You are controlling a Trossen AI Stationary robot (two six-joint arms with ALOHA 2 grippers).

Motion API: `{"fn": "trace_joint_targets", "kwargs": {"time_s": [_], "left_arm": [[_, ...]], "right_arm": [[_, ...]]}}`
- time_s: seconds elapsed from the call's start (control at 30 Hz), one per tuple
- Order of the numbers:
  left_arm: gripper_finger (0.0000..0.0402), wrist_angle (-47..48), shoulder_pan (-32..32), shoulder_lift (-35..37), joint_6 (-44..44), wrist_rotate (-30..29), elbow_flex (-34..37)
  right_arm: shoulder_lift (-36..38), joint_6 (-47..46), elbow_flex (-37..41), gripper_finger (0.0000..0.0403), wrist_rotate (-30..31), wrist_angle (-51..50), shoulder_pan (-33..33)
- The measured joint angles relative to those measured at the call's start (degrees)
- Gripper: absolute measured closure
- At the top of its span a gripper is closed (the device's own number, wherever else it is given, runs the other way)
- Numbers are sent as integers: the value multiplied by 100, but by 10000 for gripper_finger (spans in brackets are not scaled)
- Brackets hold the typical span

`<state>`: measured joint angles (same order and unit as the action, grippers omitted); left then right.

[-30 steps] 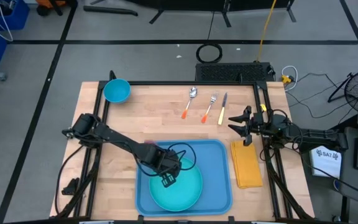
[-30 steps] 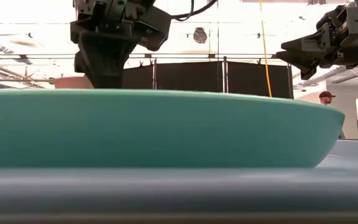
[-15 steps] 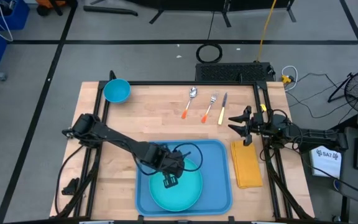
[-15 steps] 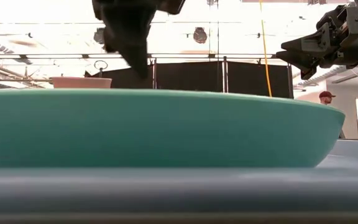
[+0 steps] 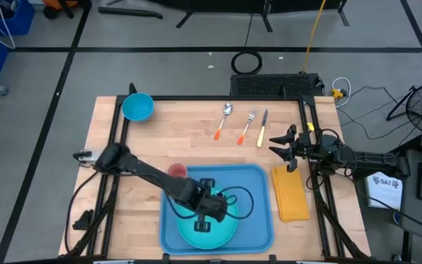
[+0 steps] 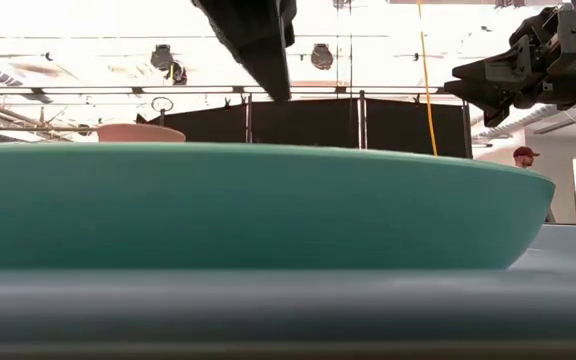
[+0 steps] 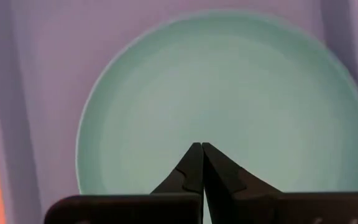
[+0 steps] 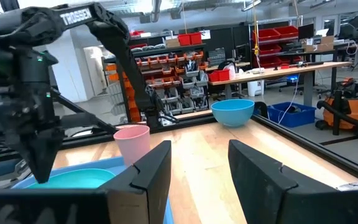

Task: Set up tray
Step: Put the blue plate on the blue tray at the bottom of the pink cup

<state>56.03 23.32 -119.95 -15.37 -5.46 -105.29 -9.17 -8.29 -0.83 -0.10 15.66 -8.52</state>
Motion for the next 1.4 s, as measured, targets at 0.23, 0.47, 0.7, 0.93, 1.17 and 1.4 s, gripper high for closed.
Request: {"fn": "trace_joint_targets", "kwargs": {"time_s": [0.23,0.47,0.7,0.93,1.17,1.4], "left_arm": [[401,1117,-3,-620,503,-61,-304],[401,823,78,-1023,481,154,-280],[401,684,260,-1121,123,625,-197],[401,639,392,-1081,-458,1140,81],[401,859,558,-1085,-749,1190,85],[401,1097,585,-1098,-768,1341,93]], "right_arm": [[0,0,1,250,0,-2,1],[-2,-63,0,250,-7,-7,0],[-2,-63,1,250,-11,-4,1],[-2,-48,0,250,-13,42,0],[-2,-48,1,250,-13,42,1],[-2,-48,1,250,-13,40,-1]]}}
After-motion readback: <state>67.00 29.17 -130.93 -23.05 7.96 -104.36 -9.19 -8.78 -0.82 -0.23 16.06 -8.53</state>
